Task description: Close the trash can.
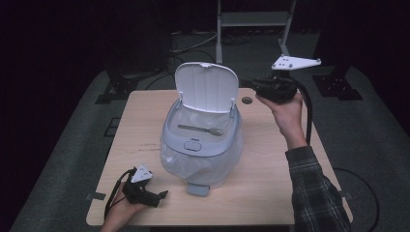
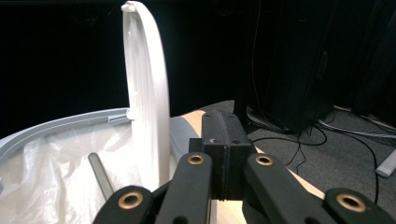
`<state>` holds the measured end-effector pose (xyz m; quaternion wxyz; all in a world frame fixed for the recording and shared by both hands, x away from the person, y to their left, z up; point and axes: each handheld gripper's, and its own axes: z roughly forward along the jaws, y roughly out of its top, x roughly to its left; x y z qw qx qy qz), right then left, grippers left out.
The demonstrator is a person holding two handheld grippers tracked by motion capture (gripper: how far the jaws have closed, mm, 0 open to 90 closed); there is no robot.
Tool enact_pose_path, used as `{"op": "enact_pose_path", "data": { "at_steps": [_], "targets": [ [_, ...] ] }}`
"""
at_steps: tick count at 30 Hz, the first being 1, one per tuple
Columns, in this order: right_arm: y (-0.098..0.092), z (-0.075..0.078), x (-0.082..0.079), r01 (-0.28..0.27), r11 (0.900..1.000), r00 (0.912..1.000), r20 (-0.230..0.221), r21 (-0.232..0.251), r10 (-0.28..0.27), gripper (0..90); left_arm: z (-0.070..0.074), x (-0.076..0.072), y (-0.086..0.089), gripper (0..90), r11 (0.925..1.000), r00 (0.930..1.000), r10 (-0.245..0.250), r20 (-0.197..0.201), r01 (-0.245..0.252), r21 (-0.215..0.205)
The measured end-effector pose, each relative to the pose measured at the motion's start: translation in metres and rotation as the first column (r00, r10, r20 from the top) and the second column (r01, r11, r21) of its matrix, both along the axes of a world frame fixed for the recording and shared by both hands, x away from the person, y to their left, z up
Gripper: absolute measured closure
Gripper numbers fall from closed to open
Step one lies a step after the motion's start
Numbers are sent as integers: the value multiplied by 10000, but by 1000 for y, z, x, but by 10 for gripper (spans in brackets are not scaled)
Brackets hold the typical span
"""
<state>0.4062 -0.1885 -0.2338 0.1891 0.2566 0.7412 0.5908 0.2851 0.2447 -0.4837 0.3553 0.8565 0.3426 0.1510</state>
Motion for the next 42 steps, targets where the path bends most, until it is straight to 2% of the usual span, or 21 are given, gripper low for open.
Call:
{"op": "enact_pose_path", "data": {
  "at_steps": [6,16,20,32,42],
  "targets": [
    [10,3,6,-235,9997,9997,-7,92,235,900,0,0,0,0,10000,10000,-2,0,2,-2],
    [18,9,1,-523,9986,9986,78,-7,523,900,0,0,0,0,10000,10000,-3,0,3,-1],
    [19,9,-5,-764,9971,9970,104,27,764,900,0,0,0,0,10000,10000,-2,2,2,-2],
    [34,6,-28,-1479,9885,9890,-32,-309,1479,900,0,0,0,0,10000,10000,-7,-7,7,5],
    [45,7,-45,-2234,9734,9747,-226,-514,2225,900,0,0,0,0,10000,10000,-6,-8,6,0]
  ]
}}
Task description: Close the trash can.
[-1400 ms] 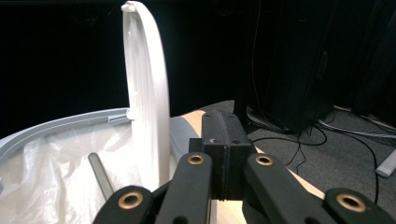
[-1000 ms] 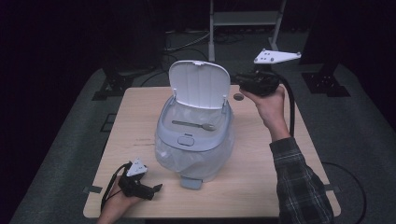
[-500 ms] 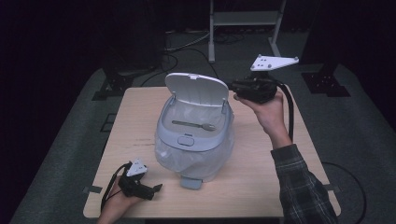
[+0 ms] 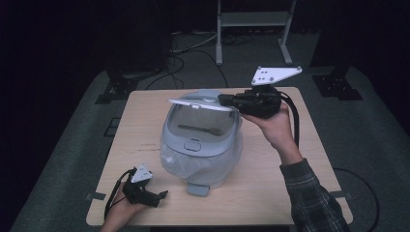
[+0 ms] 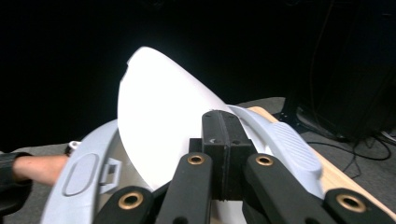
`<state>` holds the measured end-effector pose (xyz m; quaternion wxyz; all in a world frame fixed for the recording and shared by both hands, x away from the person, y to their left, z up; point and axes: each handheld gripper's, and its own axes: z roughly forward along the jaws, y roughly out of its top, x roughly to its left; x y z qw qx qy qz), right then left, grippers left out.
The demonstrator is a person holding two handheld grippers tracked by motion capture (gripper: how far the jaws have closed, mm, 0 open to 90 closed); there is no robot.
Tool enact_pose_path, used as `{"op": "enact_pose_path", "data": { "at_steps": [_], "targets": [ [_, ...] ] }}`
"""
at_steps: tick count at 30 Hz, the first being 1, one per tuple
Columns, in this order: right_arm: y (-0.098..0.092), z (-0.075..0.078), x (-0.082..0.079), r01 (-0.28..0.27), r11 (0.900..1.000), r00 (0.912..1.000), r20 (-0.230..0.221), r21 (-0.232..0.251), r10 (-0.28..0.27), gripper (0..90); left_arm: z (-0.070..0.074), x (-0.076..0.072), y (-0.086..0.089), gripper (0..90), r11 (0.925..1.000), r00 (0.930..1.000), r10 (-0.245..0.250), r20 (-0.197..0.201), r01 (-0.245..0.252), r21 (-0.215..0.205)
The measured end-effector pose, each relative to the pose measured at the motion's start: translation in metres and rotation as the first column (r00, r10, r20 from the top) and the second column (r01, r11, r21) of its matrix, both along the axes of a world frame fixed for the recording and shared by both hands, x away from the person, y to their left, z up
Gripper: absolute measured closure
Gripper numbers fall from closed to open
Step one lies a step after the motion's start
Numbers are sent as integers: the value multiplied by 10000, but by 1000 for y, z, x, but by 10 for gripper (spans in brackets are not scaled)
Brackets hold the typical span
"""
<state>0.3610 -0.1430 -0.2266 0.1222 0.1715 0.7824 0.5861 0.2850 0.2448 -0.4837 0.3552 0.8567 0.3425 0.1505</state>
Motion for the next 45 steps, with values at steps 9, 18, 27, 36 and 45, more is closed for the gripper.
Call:
{"op": "enact_pose_path", "data": {
  "at_steps": [9,18,27,36,45],
  "targets": [
    [17,-3,-11,-588,9970,9981,-196,-496,579,900,0,0,0,0,10000,10000,-1,6,1,3],
    [36,-6,-22,-1157,9884,9932,-256,-988,1137,900,0,0,0,0,10000,10000,-1,3,1,3],
    [44,-9,-29,-1386,9810,9900,-447,-1355,1337,900,0,0,0,0,10000,10000,5,7,-5,-2],
    [54,-14,-36,-1599,9723,9868,-549,-1705,1527,900,0,0,0,0,10000,10000,9,18,-9,0],
    [57,-19,-37,-1712,9675,9846,-669,-1863,1614,900,0,0,0,0,10000,10000,7,15,-7,4]
  ]
}}
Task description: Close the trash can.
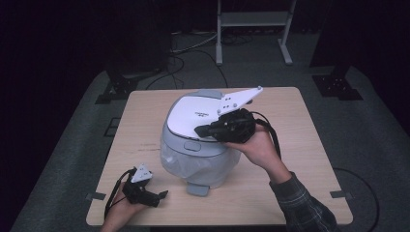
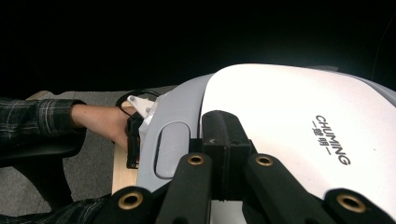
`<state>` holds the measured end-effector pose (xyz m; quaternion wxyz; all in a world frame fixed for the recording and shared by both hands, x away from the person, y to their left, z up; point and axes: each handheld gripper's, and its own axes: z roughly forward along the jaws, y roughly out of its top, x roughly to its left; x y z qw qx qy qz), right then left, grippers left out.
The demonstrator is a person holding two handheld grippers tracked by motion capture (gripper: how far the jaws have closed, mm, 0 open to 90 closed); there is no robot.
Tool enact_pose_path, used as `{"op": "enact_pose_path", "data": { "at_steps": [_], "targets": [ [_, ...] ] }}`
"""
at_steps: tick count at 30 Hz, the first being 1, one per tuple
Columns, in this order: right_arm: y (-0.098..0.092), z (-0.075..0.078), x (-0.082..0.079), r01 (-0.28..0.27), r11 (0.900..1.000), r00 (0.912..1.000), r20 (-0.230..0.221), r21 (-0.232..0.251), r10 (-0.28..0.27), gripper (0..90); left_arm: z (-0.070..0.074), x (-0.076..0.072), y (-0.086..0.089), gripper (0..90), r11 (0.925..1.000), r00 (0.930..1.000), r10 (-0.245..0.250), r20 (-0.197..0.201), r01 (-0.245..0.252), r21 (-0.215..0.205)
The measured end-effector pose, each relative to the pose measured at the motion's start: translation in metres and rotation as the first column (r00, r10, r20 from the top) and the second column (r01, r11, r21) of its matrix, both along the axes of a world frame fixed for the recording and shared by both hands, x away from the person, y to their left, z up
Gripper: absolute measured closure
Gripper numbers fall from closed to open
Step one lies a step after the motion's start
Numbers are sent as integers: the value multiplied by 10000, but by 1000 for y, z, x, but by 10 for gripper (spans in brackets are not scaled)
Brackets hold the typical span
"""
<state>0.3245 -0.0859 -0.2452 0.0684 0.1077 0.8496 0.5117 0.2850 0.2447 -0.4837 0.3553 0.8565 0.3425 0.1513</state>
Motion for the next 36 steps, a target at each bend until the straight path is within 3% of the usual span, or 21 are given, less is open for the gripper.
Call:
{"op": "enact_pose_path", "data": {
  "at_steps": [8,13,19,22,28,31,36],
  "targets": [
    [3,-4,0,-113,9998,9999,-75,-145,112,900,0,0,0,0,10000,10000,-3,-9,3,-4],
    [4,-3,-4,26,9995,9998,204,-327,-20,900,0,0,0,0,10000,10000,0,-2,0,-1],
    [4,-4,-5,52,9993,9998,207,-362,-44,900,0,0,0,0,10000,10000,-1,1,1,1],
    [6,-4,-6,139,9972,9995,283,-739,-119,900,0,0,0,0,10000,10000,10,-5,-10,-1],
    [0,-4,-4,165,9985,9997,189,-523,-156,900,0,0,0,0,10000,10000,11,-7,-11,-7],
    [-9,-3,-1,293,9995,9995,100,-131,-292,900,0,0,0,0,10000,10000,9,-9,-9,-7],
    [-30,-2,0,736,9968,9973,-87,308,-733,767,0,0,0,0,10000,10000,3,-6,-3,-4]
  ]
}}
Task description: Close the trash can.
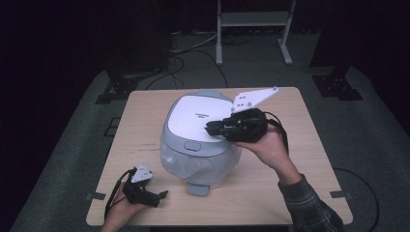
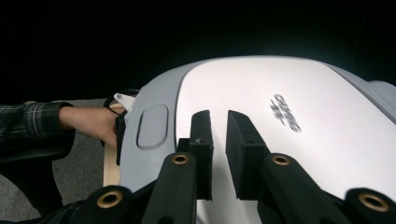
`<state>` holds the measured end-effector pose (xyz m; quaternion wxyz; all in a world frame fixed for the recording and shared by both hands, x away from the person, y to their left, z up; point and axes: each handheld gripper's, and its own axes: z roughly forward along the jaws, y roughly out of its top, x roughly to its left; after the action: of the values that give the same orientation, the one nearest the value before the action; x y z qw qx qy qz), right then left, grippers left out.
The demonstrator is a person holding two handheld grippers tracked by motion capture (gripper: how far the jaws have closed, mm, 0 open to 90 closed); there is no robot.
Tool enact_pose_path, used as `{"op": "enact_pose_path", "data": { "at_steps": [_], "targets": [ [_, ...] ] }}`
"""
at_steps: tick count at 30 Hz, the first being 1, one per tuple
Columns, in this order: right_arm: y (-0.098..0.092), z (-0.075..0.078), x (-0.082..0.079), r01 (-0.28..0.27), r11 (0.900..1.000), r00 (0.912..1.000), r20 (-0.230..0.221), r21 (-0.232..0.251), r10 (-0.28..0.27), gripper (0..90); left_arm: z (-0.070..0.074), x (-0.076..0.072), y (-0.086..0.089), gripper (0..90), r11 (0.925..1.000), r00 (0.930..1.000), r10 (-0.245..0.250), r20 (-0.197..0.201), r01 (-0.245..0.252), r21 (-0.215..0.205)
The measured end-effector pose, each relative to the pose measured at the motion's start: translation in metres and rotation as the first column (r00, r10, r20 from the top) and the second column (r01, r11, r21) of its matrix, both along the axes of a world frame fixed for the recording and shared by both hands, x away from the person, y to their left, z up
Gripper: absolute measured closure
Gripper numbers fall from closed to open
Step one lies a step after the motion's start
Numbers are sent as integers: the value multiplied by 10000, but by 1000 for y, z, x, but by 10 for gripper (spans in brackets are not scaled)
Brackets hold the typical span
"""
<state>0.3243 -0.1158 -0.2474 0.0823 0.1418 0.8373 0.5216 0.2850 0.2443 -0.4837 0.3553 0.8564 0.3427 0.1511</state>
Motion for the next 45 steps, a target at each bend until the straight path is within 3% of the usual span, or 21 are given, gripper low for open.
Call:
{"op": "enact_pose_path", "data": {
  "at_steps": [7,14,26,29,45],
  "targets": [
    [-35,-6,-8,991,9941,9948,175,432,-1000,513,0,0,0,0,10000,10000,4,-5,-4,-2],
    [-69,-16,-17,1808,9819,9830,223,555,-1823,403,0,0,0,0,10000,10000,0,0,0,0],
    [-105,-45,-28,3076,9506,9514,-9,424,-3079,185,0,0,0,0,10000,10000,-12,2,12,1],
    [-111,-57,-29,3297,9430,9440,-42,443,-3299,147,0,0,0,0,10000,10000,-20,4,20,0],
    [-133,-123,-36,4186,9071,9068,-343,-442,-4201,82,0,0,0,0,10000,10000,-75,0,75,23]
  ]
}}
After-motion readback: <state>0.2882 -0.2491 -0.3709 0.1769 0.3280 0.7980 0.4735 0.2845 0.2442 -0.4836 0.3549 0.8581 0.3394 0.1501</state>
